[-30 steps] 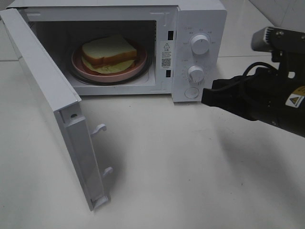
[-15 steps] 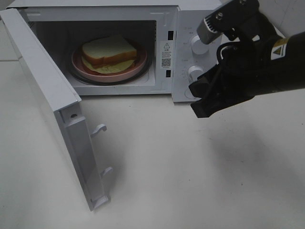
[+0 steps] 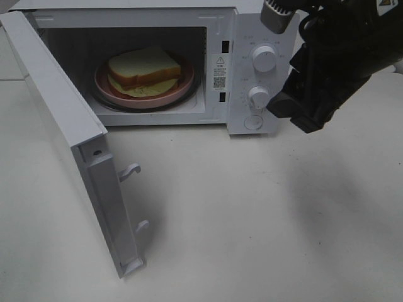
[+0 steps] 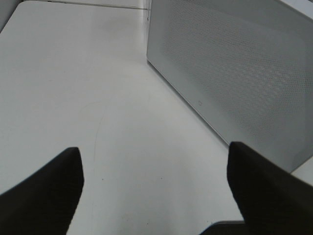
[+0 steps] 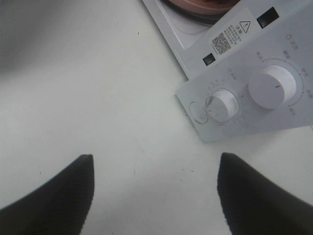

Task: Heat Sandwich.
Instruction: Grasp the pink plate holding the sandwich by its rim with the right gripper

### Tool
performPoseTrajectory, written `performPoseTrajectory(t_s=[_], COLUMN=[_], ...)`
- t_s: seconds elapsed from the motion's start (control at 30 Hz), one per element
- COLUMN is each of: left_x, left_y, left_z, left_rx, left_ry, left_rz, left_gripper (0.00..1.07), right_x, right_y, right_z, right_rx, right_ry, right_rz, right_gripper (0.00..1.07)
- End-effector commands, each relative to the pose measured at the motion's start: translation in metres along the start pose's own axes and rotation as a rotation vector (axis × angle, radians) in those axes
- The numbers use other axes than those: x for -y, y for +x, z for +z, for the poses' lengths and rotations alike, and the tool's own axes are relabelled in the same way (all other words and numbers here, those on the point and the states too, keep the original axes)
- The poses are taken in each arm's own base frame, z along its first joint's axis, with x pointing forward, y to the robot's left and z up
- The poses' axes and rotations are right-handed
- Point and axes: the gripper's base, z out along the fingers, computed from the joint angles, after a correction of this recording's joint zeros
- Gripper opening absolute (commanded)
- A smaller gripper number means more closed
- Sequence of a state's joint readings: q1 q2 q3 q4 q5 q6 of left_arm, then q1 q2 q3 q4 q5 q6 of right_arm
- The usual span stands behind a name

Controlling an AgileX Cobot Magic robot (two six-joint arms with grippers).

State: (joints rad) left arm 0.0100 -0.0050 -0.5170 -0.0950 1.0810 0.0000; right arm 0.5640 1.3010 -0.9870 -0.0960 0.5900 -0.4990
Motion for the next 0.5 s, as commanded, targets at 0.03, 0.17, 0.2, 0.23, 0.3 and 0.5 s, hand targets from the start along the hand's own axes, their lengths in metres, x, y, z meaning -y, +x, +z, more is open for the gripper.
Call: performPoseTrajectory(t_s=[0.03,0.17,0.2,0.23,0.3,0.5], left_x=[0.0,0.0,0.0,0.0,0.0,0.0], left_y=[0.0,0.0,0.0,0.0,0.0,0.0], left_z=[0.0,0.0,0.0,0.0,0.0,0.0], left_rx=[0.018,0.018,0.018,0.018,0.018,0.018], left_ry=[0.004,0.004,0.004,0.004,0.004,0.004], left_rz=[-0.002,-0.002,-0.002,-0.002,-0.002,-0.002], left_gripper=[0.76,0.76,0.76,0.76,0.76,0.76], right_x=[0.007,0.011,0.014,0.016,0.019,0.024], right_y=[-0.003,-0.01,-0.014,-0.017,-0.024,-0.035], right_z=[-0.003,-0.003,-0.001,0.0,0.004,0.008], right_rx=[-0.072,-0.096,-0.102,-0.098,-0.063,0.037], right_ry=[-0.02,-0.036,-0.041,-0.04,-0.018,0.053], right_rz=[-0.133,-0.186,-0.221,-0.247,-0.331,-0.327], right_gripper=[0.71,0.69,0.68,0.68,0.67,0.67])
